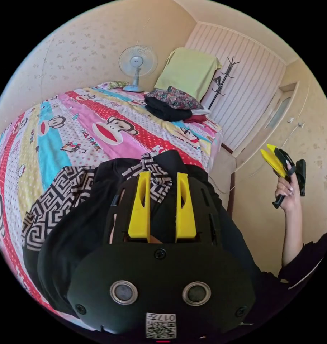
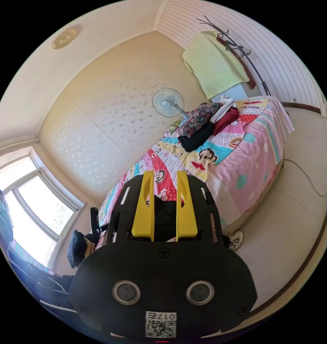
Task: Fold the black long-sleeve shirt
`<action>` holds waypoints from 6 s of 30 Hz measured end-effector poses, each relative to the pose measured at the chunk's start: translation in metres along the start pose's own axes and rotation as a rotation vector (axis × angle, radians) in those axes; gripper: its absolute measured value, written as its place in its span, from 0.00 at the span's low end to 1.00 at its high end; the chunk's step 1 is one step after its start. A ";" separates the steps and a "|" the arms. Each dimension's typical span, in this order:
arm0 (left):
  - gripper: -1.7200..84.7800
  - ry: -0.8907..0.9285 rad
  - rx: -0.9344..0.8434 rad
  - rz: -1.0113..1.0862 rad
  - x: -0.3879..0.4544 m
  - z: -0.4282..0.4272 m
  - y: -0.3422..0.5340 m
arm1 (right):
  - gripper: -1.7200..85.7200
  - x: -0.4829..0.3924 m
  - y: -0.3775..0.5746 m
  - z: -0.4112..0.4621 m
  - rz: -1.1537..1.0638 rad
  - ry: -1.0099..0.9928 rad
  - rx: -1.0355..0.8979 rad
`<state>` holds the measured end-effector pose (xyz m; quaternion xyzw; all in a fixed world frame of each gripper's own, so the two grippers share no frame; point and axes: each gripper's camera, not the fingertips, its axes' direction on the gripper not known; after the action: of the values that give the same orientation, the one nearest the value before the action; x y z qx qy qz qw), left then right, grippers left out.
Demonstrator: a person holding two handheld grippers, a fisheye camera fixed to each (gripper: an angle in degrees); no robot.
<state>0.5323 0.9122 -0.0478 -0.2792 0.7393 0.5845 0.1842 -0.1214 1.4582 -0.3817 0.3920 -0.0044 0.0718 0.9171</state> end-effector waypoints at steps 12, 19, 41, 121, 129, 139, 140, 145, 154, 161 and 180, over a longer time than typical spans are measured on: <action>0.02 0.099 -0.018 -0.280 -0.038 -0.037 0.026 | 0.12 0.019 -0.029 -0.031 -0.044 -0.226 -0.085; 0.01 -0.055 0.511 -0.481 -0.099 -0.306 0.157 | 0.11 -0.028 -0.032 0.042 -0.107 -0.361 -0.262; 0.12 -0.112 0.469 -0.342 -0.170 -0.406 0.218 | 0.12 -0.246 -0.101 0.353 -0.690 -0.379 -0.870; 0.02 0.428 0.644 0.541 -0.133 -0.496 0.190 | 0.13 -0.179 -0.071 0.374 -0.609 -1.481 -0.702; 0.02 0.704 0.697 0.578 -0.149 -0.518 0.224 | 0.19 -0.216 0.008 0.391 -0.470 -1.669 -1.011; 0.02 0.992 0.865 0.585 -0.202 -0.507 0.282 | 0.16 -0.243 0.098 0.383 -0.184 -1.861 -0.984; 0.02 0.989 0.868 0.581 -0.204 -0.507 0.285 | 0.16 -0.252 0.104 0.375 -0.216 -1.862 -0.978; 0.02 0.957 0.888 0.546 -0.215 -0.506 0.310 | 0.17 -0.292 0.125 0.338 -0.459 -1.881 -0.994; 0.02 0.892 0.926 0.516 -0.217 -0.518 0.352 | 0.06 -0.290 0.159 0.333 -0.294 -2.015 -0.924; 0.02 0.530 0.875 0.346 -0.204 -0.549 0.399 | 0.04 -0.242 0.050 0.281 -0.328 -1.672 -0.561; 0.03 -0.451 1.154 0.360 0.034 -0.633 0.371 | 0.03 -0.490 -0.119 -0.106 -0.882 -0.715 0.244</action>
<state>0.3070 0.3531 0.3724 0.1228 0.9132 0.1591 0.3545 -0.5952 1.3907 -0.5725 0.4597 -0.1416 -0.4541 0.7500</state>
